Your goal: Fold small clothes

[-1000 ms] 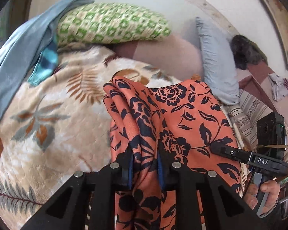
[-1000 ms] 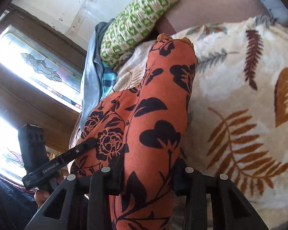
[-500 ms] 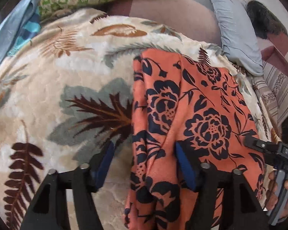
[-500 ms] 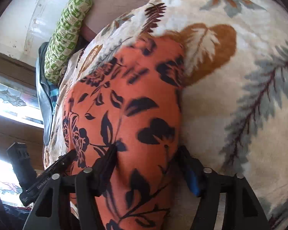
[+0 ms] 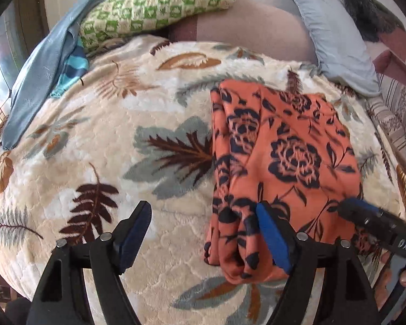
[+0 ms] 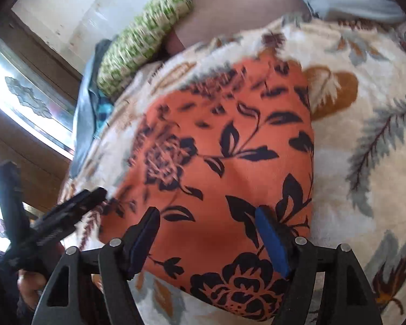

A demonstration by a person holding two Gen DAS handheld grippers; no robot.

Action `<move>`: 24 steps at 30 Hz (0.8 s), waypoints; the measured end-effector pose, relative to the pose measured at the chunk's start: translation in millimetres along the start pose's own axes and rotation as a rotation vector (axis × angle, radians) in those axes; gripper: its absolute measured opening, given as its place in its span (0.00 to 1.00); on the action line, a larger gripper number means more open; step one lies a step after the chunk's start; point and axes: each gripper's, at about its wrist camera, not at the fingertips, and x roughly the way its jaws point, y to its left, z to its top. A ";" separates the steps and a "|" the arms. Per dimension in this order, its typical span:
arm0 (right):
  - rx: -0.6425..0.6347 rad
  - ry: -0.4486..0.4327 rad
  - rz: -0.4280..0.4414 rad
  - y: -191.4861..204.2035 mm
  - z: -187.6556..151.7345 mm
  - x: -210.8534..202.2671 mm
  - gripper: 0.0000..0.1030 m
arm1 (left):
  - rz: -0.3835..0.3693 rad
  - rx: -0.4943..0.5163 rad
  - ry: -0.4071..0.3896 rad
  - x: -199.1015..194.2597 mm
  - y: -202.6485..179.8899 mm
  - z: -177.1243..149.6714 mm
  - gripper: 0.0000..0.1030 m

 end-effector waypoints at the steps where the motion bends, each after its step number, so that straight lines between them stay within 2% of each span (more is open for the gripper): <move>1: -0.006 0.005 -0.015 5.2 1.9 -3.6 0.74 | 0.002 0.013 0.041 7.8 -2.5 -5.0 0.78; 3: 0.001 0.009 -0.038 15.3 9.4 -14.7 0.74 | 0.003 0.022 0.050 9.5 -5.0 -11.7 0.78; 8: -0.040 -0.080 -0.021 31.8 12.5 -43.9 0.74 | 0.003 0.020 0.008 -4.7 -4.7 -12.0 0.78; 10: -0.033 -0.042 -0.007 26.4 4.0 -33.7 0.77 | 0.010 0.011 0.019 -1.3 -4.0 -11.5 0.78; 12: 0.000 0.065 -0.019 10.2 -9.6 -1.0 0.78 | 0.004 0.008 0.034 2.8 -3.0 -12.1 0.78; 14: -0.023 0.051 -0.027 12.3 -14.3 1.4 0.78 | 0.010 0.017 0.029 1.6 -2.8 -13.5 0.78; 16: -0.053 0.056 -0.041 25.5 -4.8 -7.4 0.78 | 0.018 0.025 0.014 -1.8 -2.9 -13.3 0.78; 20: -0.063 -0.047 -0.021 35.4 30.2 -32.3 0.78 | 0.013 0.025 0.001 -5.6 -4.2 -10.9 0.78; 24: -0.032 -0.087 -0.012 28.9 71.5 -27.7 0.78 | 0.016 0.052 0.046 10.6 -6.4 -15.1 0.78</move>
